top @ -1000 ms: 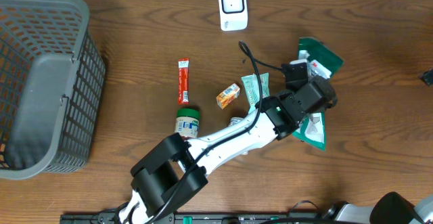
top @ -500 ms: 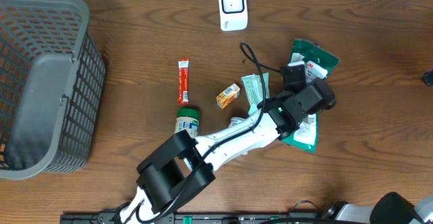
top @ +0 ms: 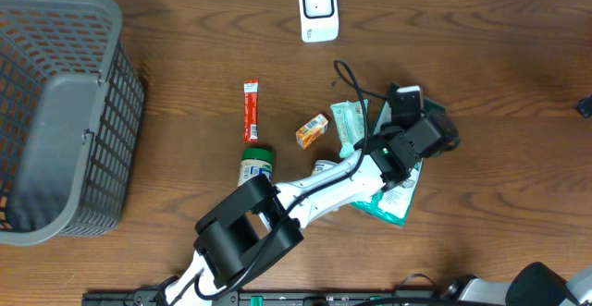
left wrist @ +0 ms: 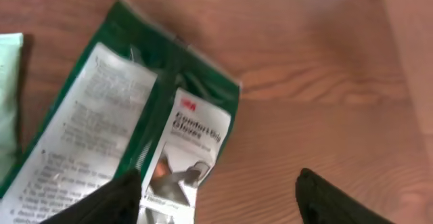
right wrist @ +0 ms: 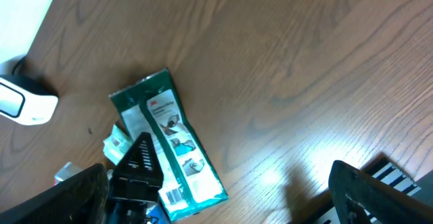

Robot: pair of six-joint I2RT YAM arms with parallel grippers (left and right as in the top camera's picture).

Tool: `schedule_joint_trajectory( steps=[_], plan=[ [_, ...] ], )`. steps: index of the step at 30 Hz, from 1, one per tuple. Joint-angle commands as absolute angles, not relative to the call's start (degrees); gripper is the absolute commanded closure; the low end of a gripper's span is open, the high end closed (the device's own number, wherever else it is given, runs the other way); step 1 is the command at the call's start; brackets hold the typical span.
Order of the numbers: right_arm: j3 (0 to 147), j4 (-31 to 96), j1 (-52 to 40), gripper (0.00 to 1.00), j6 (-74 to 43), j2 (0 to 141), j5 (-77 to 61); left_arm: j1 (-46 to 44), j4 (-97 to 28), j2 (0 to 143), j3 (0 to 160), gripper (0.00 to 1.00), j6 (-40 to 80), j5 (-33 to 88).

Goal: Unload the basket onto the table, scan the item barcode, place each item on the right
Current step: 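Lower the gloves pack onto the table and release it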

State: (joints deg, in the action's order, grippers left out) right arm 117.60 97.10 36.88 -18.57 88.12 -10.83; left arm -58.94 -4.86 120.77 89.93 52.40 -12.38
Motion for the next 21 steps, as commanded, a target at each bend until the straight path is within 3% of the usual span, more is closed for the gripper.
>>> schedule_joint_trajectory(
  steps=[1,11,15,21],
  plan=[
    [118.4,97.3,37.1,0.01,-17.5,88.1,-10.5,-58.9,-4.4,120.7,90.0,0.26,47.1,-13.3],
    [118.4,97.3,37.1,0.01,-13.6,88.1,-11.3,-58.8,-7.9,109.8,90.6,0.26,30.2,-7.6],
    [118.3,97.3,37.0,0.01,-6.9,88.1,-17.1,-57.8,-16.3,102.3,90.6,0.26,22.4,-10.5],
    [115.9,97.3,34.8,0.01,-2.0,88.1,-22.8,-51.2,-33.3,89.5,90.6,0.30,21.5,-14.8]
  ],
)
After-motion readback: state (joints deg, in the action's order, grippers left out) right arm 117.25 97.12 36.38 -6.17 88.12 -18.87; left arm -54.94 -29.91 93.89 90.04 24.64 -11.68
